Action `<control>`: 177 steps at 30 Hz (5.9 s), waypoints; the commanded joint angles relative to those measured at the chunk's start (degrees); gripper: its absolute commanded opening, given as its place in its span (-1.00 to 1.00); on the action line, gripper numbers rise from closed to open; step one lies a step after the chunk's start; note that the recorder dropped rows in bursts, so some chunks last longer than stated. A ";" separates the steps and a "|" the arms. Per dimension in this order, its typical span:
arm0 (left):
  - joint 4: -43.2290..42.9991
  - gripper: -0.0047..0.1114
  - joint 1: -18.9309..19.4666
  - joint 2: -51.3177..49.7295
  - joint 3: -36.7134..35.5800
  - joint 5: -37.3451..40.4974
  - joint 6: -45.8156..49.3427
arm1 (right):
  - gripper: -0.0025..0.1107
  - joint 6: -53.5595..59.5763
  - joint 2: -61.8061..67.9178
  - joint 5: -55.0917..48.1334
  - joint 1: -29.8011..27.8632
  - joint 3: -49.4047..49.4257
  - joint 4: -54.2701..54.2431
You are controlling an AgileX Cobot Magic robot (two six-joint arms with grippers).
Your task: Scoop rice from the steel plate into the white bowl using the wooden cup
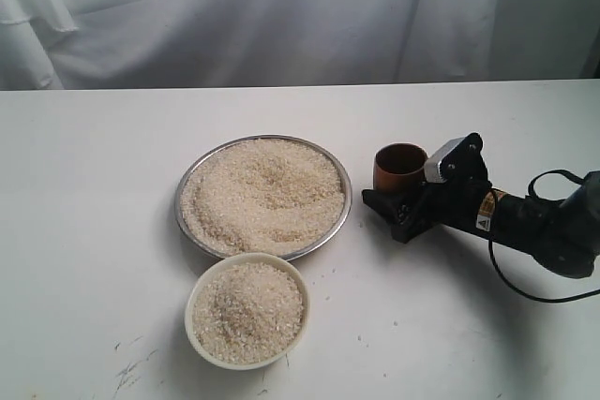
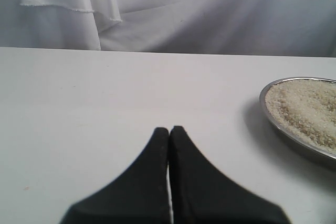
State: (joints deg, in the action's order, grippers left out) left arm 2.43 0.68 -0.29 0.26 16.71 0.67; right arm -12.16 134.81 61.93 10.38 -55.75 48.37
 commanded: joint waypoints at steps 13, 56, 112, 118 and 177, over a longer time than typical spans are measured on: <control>0.04 -0.92 -0.09 0.29 -0.26 -0.36 -0.18 | 0.66 -10.40 -0.10 1.79 -0.32 -0.20 -5.24; 0.04 -0.92 -0.09 0.29 -0.26 -0.36 -0.18 | -0.96 -30.94 -51.36 -35.11 0.95 3.11 -6.68; 0.04 -0.92 -0.09 0.29 -0.26 -0.36 -0.18 | -0.96 -22.12 -115.41 -69.99 -5.04 34.18 -19.83; 0.04 -0.92 -0.09 0.29 -0.26 -0.36 -0.18 | -0.96 3.83 -119.04 -70.13 -5.04 37.70 -43.84; 0.04 -0.92 -0.09 0.29 -0.26 -0.36 -0.18 | -0.96 4.69 -134.81 -82.11 -5.04 55.75 -46.33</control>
State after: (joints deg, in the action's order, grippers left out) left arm 2.43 0.68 -0.29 0.26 16.71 0.67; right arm -7.46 0.38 -20.11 5.69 -0.16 2.36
